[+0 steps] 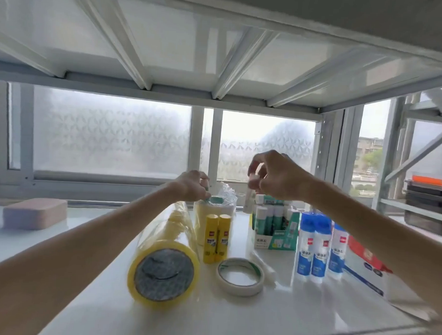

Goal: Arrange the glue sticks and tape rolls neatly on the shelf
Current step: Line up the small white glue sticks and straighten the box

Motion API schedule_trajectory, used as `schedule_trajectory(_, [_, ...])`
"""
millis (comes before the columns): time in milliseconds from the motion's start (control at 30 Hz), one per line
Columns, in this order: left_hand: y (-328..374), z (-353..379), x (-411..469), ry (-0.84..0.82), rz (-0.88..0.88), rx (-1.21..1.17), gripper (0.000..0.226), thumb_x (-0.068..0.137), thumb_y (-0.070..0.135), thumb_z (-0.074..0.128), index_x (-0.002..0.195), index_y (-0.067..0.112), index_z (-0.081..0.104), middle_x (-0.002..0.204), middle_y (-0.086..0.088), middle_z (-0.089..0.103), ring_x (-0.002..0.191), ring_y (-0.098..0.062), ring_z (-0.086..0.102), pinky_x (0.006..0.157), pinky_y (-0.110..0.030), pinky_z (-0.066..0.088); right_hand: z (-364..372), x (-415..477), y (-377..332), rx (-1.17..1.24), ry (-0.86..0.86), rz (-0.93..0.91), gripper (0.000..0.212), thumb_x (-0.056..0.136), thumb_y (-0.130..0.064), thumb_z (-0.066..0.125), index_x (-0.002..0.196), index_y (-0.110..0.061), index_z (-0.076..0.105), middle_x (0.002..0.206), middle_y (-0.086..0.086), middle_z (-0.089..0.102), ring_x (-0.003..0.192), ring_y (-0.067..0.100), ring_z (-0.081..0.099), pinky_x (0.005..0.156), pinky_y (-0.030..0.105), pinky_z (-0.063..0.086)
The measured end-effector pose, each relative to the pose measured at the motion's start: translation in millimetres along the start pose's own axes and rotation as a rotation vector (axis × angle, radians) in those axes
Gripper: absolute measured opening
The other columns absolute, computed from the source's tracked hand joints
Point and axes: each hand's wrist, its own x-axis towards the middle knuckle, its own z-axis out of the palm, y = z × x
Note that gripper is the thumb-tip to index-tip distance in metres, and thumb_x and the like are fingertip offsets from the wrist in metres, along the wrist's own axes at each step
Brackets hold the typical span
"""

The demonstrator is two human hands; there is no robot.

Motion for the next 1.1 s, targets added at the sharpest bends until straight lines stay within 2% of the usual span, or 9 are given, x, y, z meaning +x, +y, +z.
schedule_trajectory(100, [13,2,-4,0.032,-0.057,0.221,0.037,0.09,0.015,0.059,0.122,-0.002,0.052,0.1,-0.008,0.056,0.086,-0.021,0.057,0.068,-0.027,0.046,9,-26,7,-0.162,-0.15,0.051,0.012,0.08,-0.01,0.066,0.092,-0.012,0.064,0.075,0.0,0.057,0.075,0.021,0.061,0.068,0.033,0.051])
schedule_trajectory(200, [45,3,-21,0.251,0.246,0.264,0.041,0.087,-0.004,0.055,0.127,0.0,0.056,0.118,-0.014,0.063,0.105,-0.024,0.063,0.084,-0.023,0.052,11,-38,14,-0.205,-0.189,0.069,0.011,0.081,-0.006,0.061,0.087,-0.015,0.061,0.071,-0.002,0.054,0.067,0.015,0.053,0.072,0.031,0.043])
schedule_trajectory(333, [102,20,-62,-0.162,0.597,0.328,0.02,0.086,0.001,0.066,0.102,0.01,0.075,0.101,-0.004,0.074,0.083,-0.008,0.065,0.075,-0.013,0.051,-12,-44,14,-0.226,-0.023,0.089,0.019,0.08,-0.003,0.064,0.092,-0.017,0.058,0.084,0.003,0.059,0.074,0.018,0.061,0.064,0.033,0.054])
schedule_trajectory(467, [124,65,-68,-0.517,0.502,0.53,0.03,0.084,0.021,0.073,0.112,0.011,0.073,0.113,-0.004,0.072,0.094,-0.017,0.062,0.085,-0.027,0.05,-32,-56,8,-0.197,0.08,0.104,0.013,0.082,-0.004,0.061,0.094,-0.01,0.063,0.086,0.009,0.062,0.077,0.024,0.064,0.063,0.033,0.052])
schedule_trajectory(633, [134,94,-62,-0.613,0.422,0.796,0.063,0.085,0.053,0.063,0.133,0.013,0.058,0.13,-0.004,0.059,0.105,-0.017,0.054,0.073,-0.016,0.042,-38,-74,8,-0.116,0.022,0.117,0.017,0.084,-0.001,0.057,0.098,-0.009,0.063,0.085,0.012,0.065,0.076,0.027,0.069,0.067,0.041,0.059])
schedule_trajectory(733, [130,101,-53,-0.634,0.286,0.784,0.07,0.084,0.052,0.065,0.137,0.008,0.053,0.133,-0.009,0.056,0.117,-0.027,0.056,0.09,-0.03,0.047,-38,-79,12,-0.093,0.028,0.128,0.019,0.083,-0.001,0.061,0.099,-0.01,0.062,0.081,0.008,0.062,0.072,0.026,0.068,0.061,0.038,0.057])
schedule_trajectory(900, [117,105,-39,-0.697,0.087,0.471,0.058,0.08,0.041,0.075,0.119,-0.001,0.061,0.117,-0.016,0.063,0.116,-0.033,0.059,0.084,-0.033,0.054,-37,-82,19,-0.021,0.048,0.126,0.022,0.081,-0.005,0.069,0.1,-0.011,0.063,0.082,0.005,0.062,0.072,0.016,0.062,0.054,0.021,0.045])
schedule_trajectory(1033, [116,96,-34,-0.606,0.115,0.312,0.033,0.079,0.027,0.078,0.097,0.002,0.068,0.082,-0.007,0.063,0.078,-0.019,0.063,0.062,-0.02,0.047,-42,-83,21,0.033,0.098,0.113,0.019,0.082,-0.003,0.067,0.099,-0.011,0.064,0.077,0.002,0.067,0.067,0.007,0.063,0.053,0.016,0.044])
schedule_trajectory(1100, [118,86,-37,-0.573,0.162,0.289,0.039,0.077,0.022,0.078,0.106,-0.001,0.066,0.086,-0.004,0.063,0.076,-0.017,0.057,0.067,-0.023,0.049,-44,-86,22,0.046,0.131,0.111,0.022,0.081,-0.002,0.069,0.1,-0.012,0.065,0.077,0.002,0.067,0.068,0.007,0.063,0.055,0.018,0.047])
